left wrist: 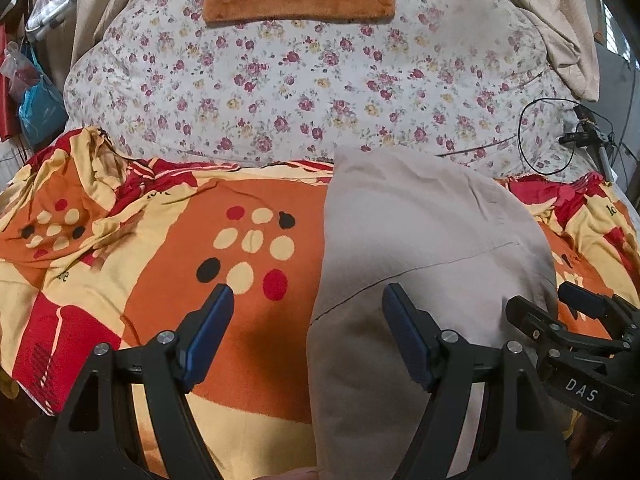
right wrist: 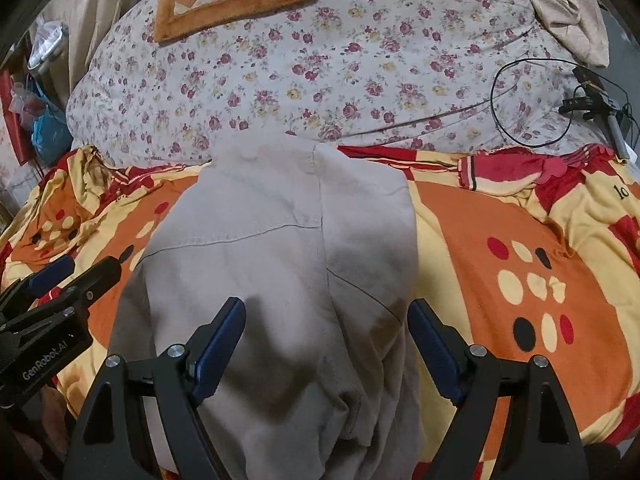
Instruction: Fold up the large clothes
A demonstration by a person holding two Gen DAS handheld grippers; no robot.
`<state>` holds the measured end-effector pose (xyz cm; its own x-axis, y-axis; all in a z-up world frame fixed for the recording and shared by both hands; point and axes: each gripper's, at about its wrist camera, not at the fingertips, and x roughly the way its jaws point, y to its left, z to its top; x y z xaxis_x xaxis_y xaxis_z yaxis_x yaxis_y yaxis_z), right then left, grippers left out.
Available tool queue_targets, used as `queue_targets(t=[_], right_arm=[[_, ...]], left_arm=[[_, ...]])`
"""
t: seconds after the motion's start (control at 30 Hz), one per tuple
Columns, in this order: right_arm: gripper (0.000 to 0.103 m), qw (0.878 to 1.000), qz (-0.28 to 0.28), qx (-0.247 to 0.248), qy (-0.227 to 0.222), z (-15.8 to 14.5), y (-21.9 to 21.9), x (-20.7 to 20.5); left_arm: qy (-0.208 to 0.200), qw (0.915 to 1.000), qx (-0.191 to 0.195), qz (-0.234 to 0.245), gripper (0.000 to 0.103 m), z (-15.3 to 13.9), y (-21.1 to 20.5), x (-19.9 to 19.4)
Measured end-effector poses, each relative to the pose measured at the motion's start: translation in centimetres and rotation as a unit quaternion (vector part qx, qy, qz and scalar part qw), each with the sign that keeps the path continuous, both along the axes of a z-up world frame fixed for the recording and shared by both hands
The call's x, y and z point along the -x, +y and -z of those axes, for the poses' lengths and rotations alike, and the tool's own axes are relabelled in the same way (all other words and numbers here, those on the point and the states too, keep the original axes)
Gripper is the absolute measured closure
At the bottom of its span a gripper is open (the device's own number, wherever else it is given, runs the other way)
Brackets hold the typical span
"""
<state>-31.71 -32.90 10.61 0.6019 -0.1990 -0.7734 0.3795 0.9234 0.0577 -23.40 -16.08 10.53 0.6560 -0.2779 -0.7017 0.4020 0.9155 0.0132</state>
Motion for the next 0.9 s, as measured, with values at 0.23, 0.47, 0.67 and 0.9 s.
queue_targets(t=[0.23,0.47,0.67,0.9], right_arm=[[0.019,1.000,-0.004,0.001,0.003,0.24,-0.05,-0.16],[0.019,1.000,-0.006,0.000,0.002,0.49,-0.16,-0.14],[0.019,1.000,-0.007,-0.004,0.002,0.61,-0.38,-0.12],[0.019,1.000,-0.013,0.001,0.009,0.84,-0.06,-0.24]], left_arm=[[0.000,1.0000,-0.003,0.001,0.026,0.18,-0.22,-0.01],[0.000,1.0000,-0.005,0.000,0.026,0.31,-0.26,-0.09],[0.003,1.0000,-0.005,-0.001,0.026,0.42,-0.32,-0.13],[0.010,0.9999,-0.005,0.000,0.026,0.73,-0.44,-0.24]])
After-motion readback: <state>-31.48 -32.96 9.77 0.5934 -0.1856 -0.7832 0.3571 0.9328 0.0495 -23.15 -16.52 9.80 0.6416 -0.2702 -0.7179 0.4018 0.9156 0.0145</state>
